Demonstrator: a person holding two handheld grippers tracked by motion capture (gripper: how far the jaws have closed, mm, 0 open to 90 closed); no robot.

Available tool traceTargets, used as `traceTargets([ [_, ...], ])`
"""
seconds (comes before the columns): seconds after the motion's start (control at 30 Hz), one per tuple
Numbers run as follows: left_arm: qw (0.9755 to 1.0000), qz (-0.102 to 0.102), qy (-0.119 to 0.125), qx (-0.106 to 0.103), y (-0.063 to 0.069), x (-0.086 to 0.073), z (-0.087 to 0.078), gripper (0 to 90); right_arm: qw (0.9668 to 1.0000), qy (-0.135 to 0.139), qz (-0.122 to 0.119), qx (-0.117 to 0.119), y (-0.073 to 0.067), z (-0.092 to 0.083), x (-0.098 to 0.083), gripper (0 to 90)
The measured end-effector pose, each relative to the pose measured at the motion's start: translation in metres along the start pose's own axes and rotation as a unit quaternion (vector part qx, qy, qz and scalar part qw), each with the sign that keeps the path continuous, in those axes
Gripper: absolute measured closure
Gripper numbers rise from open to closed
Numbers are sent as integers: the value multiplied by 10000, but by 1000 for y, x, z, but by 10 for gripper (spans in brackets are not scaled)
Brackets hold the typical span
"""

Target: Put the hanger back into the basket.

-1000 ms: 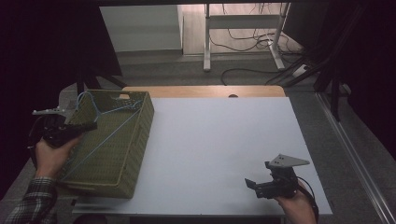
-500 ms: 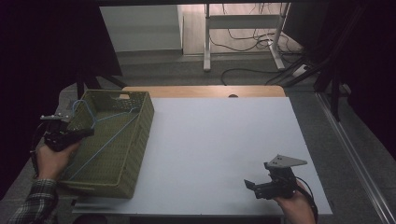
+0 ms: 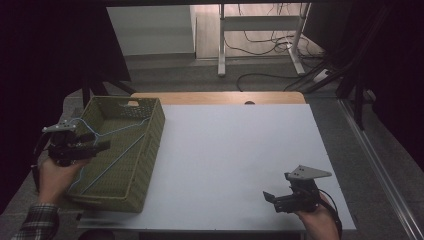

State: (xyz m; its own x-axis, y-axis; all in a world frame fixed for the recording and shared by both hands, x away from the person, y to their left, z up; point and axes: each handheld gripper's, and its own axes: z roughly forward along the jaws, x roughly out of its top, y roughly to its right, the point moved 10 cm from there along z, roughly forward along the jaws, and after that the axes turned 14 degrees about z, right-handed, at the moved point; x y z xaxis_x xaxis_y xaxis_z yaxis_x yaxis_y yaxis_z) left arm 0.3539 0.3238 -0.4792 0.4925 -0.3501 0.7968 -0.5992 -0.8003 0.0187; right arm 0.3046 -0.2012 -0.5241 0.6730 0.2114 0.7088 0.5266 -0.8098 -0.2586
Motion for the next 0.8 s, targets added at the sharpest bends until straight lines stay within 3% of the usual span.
traceTargets([
  [0.17,9988,370,185,-263,39,16,-2,90,10000,63,21,-10,2,-4,2,1],
  [0.2,9988,370,185,-263,39,16,-2,80,10000,63,21,-10,2,-4,2,1],
  [0.27,9973,553,219,-426,60,22,-3,63,10000,73,13,-40,3,-6,3,0],
  [0.4,9954,653,303,-629,86,26,0,51,9999,95,6,-75,5,-9,3,0],
  [0.7,9937,823,227,-732,120,9,13,30,9999,77,39,-97,8,-13,0,0],
  [0.8,9941,752,223,-747,127,-2,18,25,9999,50,56,-98,9,-14,-2,0],
])
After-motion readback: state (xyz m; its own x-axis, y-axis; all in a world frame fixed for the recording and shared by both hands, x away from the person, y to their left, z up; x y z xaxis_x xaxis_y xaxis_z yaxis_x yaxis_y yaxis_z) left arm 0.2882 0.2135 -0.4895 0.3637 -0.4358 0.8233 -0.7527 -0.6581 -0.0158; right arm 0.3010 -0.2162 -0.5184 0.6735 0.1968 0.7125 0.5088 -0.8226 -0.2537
